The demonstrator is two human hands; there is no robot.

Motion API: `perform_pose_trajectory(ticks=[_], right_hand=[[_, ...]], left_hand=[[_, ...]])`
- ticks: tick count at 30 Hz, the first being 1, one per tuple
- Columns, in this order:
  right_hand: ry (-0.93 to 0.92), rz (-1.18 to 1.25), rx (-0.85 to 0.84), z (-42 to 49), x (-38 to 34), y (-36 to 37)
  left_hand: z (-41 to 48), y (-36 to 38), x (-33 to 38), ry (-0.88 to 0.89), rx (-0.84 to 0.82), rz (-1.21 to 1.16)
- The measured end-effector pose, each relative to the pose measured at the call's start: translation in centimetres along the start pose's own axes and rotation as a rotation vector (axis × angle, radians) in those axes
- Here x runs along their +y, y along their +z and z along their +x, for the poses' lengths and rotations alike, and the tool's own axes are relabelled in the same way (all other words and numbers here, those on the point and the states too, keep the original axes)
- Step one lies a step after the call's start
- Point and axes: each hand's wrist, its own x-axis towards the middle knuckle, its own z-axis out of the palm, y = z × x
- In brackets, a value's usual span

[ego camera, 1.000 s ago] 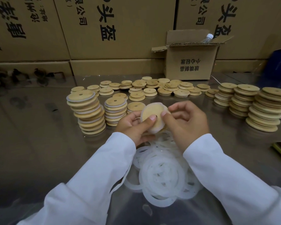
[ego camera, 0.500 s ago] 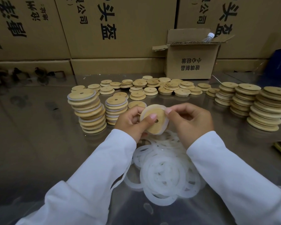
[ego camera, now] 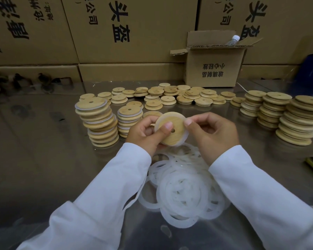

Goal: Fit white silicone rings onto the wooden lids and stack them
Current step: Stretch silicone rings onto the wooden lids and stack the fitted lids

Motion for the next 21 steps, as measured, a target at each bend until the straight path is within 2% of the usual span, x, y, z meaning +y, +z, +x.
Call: perform_pose_trajectory(ticks=[5, 11, 18, 21], right_hand=[[-0.055, 0.012, 0.014, -0.50, 0.11, 0.39], [-0.054, -0.005, 0.054, -0.50, 0.24, 0.44], [0.003, -0.146, 0.015, -0.20, 0.65, 0.20], [-0.019, -0.216, -0.029, -0.20, 0.53, 0.15]], left_hand=[[0.04, 0.26, -0.26, 0.008, 0.073, -0.017], [-0.24, 0.51, -0.25, -0.002, 0.081, -0.031], [0.02, 0.23, -0.30, -0.106, 0.061, 0.084], [-0.15, 0.24, -0.27, -0.078, 0.044, 0.149]])
